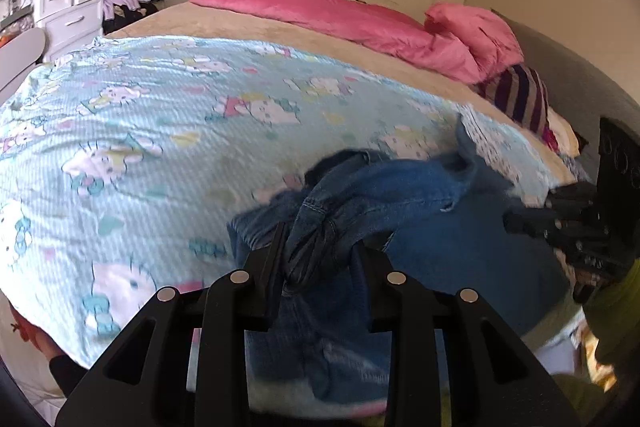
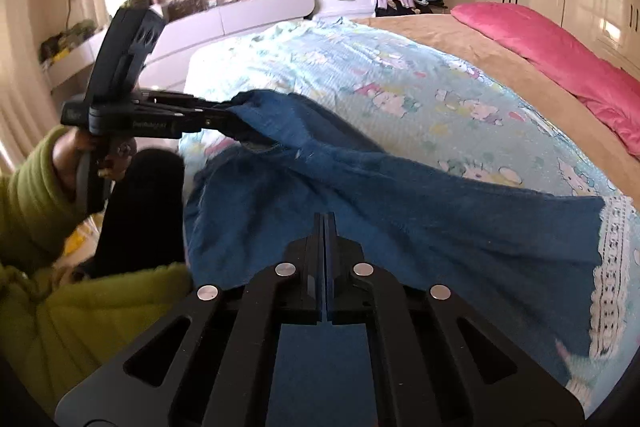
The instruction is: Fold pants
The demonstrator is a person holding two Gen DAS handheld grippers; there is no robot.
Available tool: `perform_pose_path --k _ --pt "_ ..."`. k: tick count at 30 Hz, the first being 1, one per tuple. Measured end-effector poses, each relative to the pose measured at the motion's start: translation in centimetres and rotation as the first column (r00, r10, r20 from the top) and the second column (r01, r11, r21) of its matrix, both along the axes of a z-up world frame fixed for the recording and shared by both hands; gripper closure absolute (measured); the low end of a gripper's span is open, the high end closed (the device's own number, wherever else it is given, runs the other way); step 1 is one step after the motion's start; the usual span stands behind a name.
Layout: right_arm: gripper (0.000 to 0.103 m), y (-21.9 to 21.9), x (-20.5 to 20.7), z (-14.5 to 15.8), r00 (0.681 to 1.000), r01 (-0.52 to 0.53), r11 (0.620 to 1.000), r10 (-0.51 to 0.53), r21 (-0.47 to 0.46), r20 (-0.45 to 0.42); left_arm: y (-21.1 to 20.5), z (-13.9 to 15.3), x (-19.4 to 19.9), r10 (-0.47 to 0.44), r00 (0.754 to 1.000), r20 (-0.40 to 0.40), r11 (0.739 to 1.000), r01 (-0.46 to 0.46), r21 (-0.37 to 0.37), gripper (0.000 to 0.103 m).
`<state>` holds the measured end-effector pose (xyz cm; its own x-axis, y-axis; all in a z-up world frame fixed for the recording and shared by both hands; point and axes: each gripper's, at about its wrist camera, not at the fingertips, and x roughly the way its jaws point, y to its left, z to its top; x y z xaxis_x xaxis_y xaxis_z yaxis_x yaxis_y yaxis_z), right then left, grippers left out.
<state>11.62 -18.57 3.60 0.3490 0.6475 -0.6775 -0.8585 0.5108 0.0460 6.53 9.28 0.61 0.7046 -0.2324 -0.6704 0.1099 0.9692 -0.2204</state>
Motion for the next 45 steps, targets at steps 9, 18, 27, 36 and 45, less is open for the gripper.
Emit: perform_pose_path --k 9,18,27,36,45 --pt "0.034 3.9 -0.8 0.3 0.911 -0.100 0.930 0.229 -0.355 0.343 -1.0 -0.7 -2.6 -0.022 1.000 -0.010 1.000 0.022 0.006 0.075" --pt "0.102 4.8 -0.2 -1.6 0.954 -0.188 0.906 0.260 -0.379 0.148 -0.6 -0.8 -3.0 -0.006 1.000 -0.008 1.000 0.006 0.008 0.075" --pt "0.101 3.3 -6.5 -3.5 0.961 -0.270 0.932 0.276 -0.244 -0.008 -0.4 -1.4 -3.7 -0.021 0.999 -0.032 1.000 0.022 0.015 0.071" --pt "0.082 2.4 -6.2 -4.4 0.962 -0.239 0.966 0.222 -0.101 -0.157 0.2 -2.0 -4.9 0.024 0.996 -0.085 0.998 -0.020 0.056 0.047" --pt "0.065 -0.1 -3.4 -0.2 0.994 -0.069 0.996 0.073 0.051 -0.078 0.8 0.2 -6.2 0.063 0.998 -0.030 0.996 -0.061 0.065 0.020"
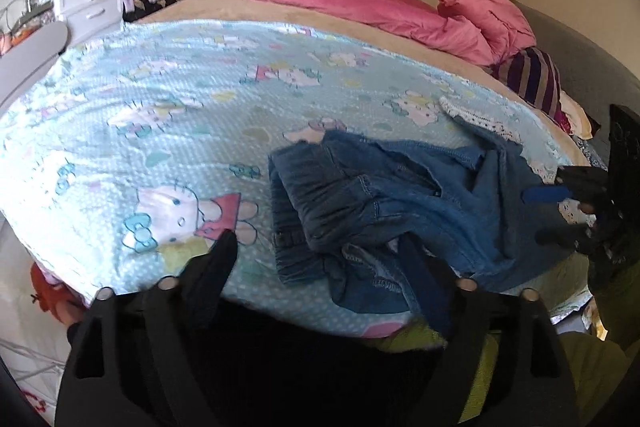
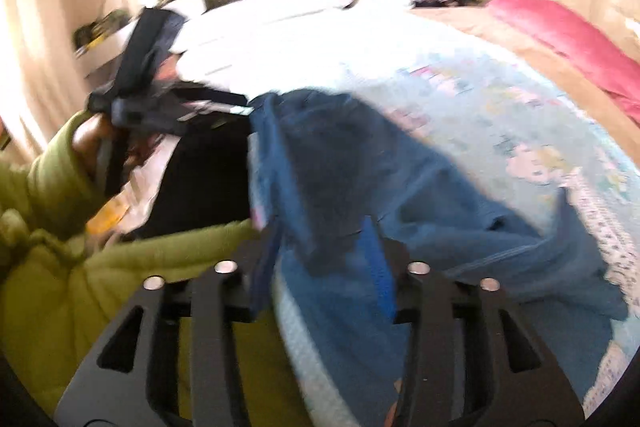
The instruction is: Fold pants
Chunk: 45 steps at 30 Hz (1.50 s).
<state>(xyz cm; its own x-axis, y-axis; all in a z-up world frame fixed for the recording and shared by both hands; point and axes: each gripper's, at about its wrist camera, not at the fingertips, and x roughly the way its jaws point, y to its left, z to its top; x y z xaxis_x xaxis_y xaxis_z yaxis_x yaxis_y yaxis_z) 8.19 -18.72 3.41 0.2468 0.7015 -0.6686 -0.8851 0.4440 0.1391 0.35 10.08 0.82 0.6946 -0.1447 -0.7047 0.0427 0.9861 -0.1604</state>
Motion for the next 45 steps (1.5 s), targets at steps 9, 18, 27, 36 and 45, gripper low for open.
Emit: perform_pose_path --k 9,18,27,36,45 --pt "0.061 1.2 0.2 -4.3 0.992 0.033 0.995 -0.044 -0.094 -0.119 -2.0 3.1 -0.1 -0.040 0.996 0.074 0.999 0.042 -0.018 0.020" --pt "0.056 -0.8 -0.5 -4.8 0.979 0.067 0.995 -0.081 -0.076 -0.189 -4.0 -4.2 3.8 -0.039 0.992 -0.119 0.997 0.046 0.062 0.023" --pt "0.040 -5.2 1.5 -0.9 0.960 0.260 0.965 -0.256 0.020 -0.111 -2.1 -0.9 2.3 0.040 0.999 -0.011 0.999 -0.040 -0.009 0.021" --pt "0.030 -7.4 10.7 0.5 0.858 0.508 0.858 -0.512 -0.077 -0.051 -7.8 3.6 4.1 -0.078 0.995 0.060 0.997 0.077 0.021 0.005" --pt "0.029 -3.9 19.9 -3.4 0.816 0.551 0.787 -0.577 -0.277 -0.016 -15.4 -0.4 8.1 -0.252 0.965 -0.068 0.968 0.253 0.001 0.005"
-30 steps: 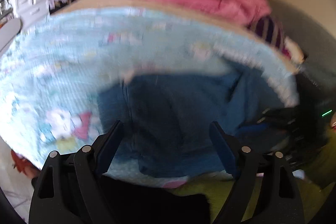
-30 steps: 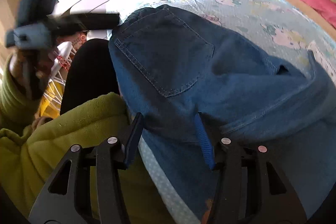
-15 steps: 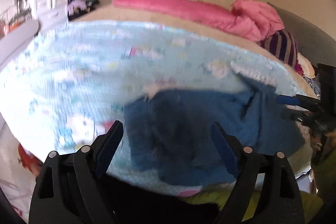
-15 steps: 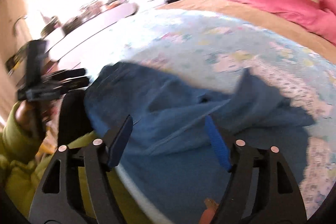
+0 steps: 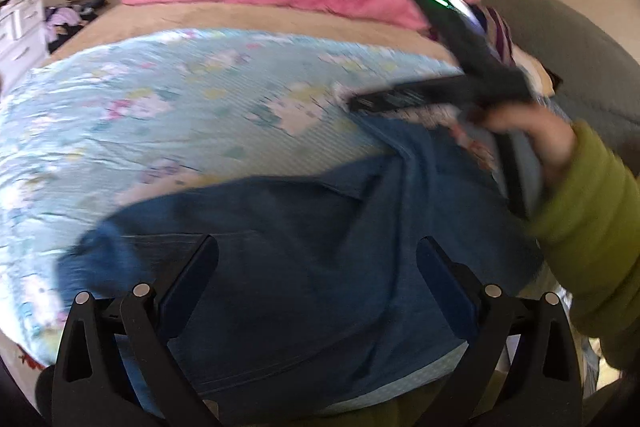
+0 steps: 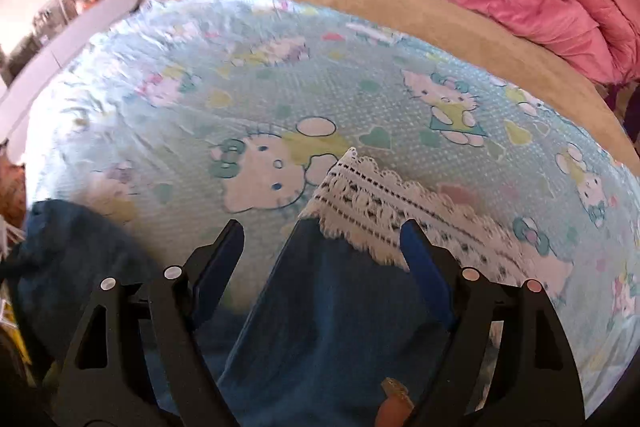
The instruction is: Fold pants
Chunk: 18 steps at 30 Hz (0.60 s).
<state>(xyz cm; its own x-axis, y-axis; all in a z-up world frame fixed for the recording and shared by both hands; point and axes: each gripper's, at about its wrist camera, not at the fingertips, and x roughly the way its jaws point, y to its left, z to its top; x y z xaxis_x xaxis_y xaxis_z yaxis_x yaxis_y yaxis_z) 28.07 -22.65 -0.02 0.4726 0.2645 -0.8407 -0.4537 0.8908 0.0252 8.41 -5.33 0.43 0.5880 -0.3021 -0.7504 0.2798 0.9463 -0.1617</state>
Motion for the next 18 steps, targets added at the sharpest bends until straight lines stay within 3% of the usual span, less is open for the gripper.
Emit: perform_pose_path --k 8,9,10,12,13,15,18 --pt "0.031 1.2 3.4 -2.1 0.999 0.041 0.998 -0.042 -0.045 -0.034 -5.0 -2.1 0.3 -0.149 0.988 -0.045 0.989 0.149 0.005 0.009" --pt "0.043 1.1 3.9 -2.4 0.998 0.048 0.998 -0.049 -0.041 -0.043 -5.4 -2.4 0.4 -0.158 0.986 -0.049 0.987 0.158 0.000 0.021" --pt "0.064 0.7 4.3 -2.7 0.997 0.061 0.997 -0.063 -0.043 -0.051 -5.6 -2.7 0.5 -0.163 0.985 -0.056 0.987 0.163 -0.006 0.032" --pt "0.086 -0.2 4.4 -2.5 0.997 0.060 0.998 -0.061 -0.017 -0.049 -5.9 -3.4 1.1 -0.166 0.984 -0.069 0.986 0.165 -0.015 0.034" --pt "0.096 -0.6 4.3 -2.3 0.997 0.057 0.998 -0.057 0.000 -0.042 -6.0 -3.6 1.1 -0.165 0.984 -0.072 0.986 0.164 -0.022 0.041" --pt "0.096 -2.2 3.6 -1.1 0.997 0.072 0.997 -0.072 0.039 -0.015 -5.9 -4.1 1.2 -0.167 0.983 -0.081 0.986 0.166 -0.025 0.053" --pt "0.097 -5.4 1.4 1.3 0.994 0.105 0.989 -0.109 0.108 0.028 -5.4 -4.4 1.5 -0.160 0.984 -0.081 0.987 0.158 -0.034 0.056"
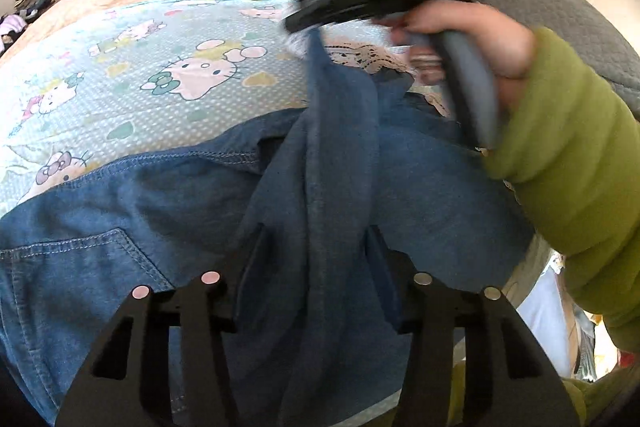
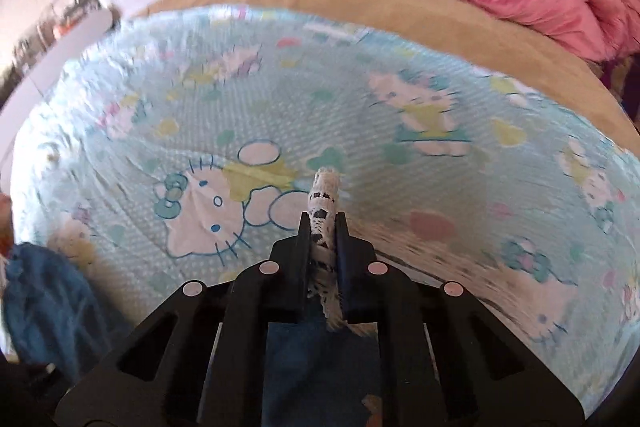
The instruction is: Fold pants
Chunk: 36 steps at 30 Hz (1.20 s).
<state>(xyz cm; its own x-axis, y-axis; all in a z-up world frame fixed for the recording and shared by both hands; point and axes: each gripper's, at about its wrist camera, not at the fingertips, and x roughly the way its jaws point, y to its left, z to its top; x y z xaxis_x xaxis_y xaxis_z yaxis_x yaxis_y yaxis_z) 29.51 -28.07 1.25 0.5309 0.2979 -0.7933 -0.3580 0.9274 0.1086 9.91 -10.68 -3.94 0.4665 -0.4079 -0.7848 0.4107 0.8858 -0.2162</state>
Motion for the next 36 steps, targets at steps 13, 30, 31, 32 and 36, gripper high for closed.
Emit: perform_pose_path --k 13,30,31,32,36 --pt "0.097 -14.5 -11.7 4.0 0.977 0.209 0.948 -0.215 0.239 -0.002 0.3 0.6 -1.0 -0.024 0.999 0.044 0.999 0.023 0.032 0.092" --pt "0.097 -18.0 -23.8 -1.0 0.938 0.323 0.913 -0.274 0.249 -0.212 0.9 2.3 -5.4 -0.143 0.988 0.058 0.985 0.137 0.103 0.098" --pt "0.097 -18.2 -23.9 -1.5 0.934 0.331 0.909 -0.278 0.252 -0.224 0.9 2.0 -5.4 -0.149 0.988 0.046 0.984 0.144 0.101 0.098" --pt "0.097 -18.4 -24.1 -2.1 0.925 0.349 0.903 -0.290 0.250 -0.246 0.8 1.8 -5.5 -0.150 0.988 0.040 0.984 0.145 0.104 0.098" --pt "0.097 -19.1 -24.9 -3.2 0.912 0.374 0.889 -0.301 0.263 -0.278 0.2 0.9 -6.1 -0.167 0.986 0.010 0.977 0.164 0.137 0.098"
